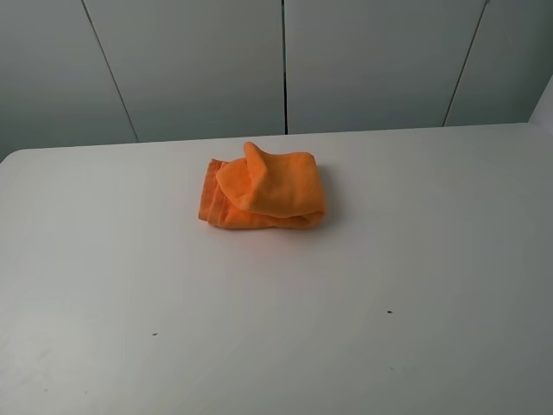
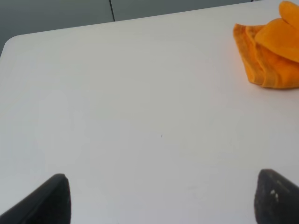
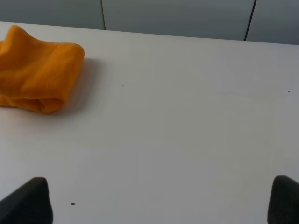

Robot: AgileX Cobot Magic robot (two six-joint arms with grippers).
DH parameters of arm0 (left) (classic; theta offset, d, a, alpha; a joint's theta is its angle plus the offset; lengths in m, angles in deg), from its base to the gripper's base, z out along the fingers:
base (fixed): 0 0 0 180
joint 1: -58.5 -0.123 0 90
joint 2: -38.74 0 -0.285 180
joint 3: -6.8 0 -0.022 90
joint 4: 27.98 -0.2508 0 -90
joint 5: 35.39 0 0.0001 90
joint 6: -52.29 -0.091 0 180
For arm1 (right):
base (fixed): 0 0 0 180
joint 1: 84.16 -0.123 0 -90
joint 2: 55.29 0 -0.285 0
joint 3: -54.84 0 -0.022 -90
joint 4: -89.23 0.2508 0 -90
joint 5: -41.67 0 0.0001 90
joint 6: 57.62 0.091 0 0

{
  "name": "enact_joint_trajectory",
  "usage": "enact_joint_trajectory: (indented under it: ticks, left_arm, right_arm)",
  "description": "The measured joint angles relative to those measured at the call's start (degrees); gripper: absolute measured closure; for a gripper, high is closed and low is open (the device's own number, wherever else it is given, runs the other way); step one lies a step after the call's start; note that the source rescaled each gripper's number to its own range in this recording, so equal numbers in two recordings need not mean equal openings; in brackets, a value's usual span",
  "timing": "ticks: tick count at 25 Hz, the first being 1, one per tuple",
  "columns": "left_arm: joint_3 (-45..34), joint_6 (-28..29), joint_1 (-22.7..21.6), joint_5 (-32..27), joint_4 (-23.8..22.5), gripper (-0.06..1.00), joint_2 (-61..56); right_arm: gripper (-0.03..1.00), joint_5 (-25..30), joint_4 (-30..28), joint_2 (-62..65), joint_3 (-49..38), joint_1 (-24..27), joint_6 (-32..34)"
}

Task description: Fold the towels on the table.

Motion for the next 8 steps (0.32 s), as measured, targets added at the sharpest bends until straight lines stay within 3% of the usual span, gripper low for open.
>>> enact_joint_trajectory:
  ticks: [8]
  left_arm:
    - [0.0,0.0,0.0,0.0,0.0,-0.06,0.0]
  right_arm:
    - [-0.03,0.0,0.0,0.0,0.0,0.0,0.0]
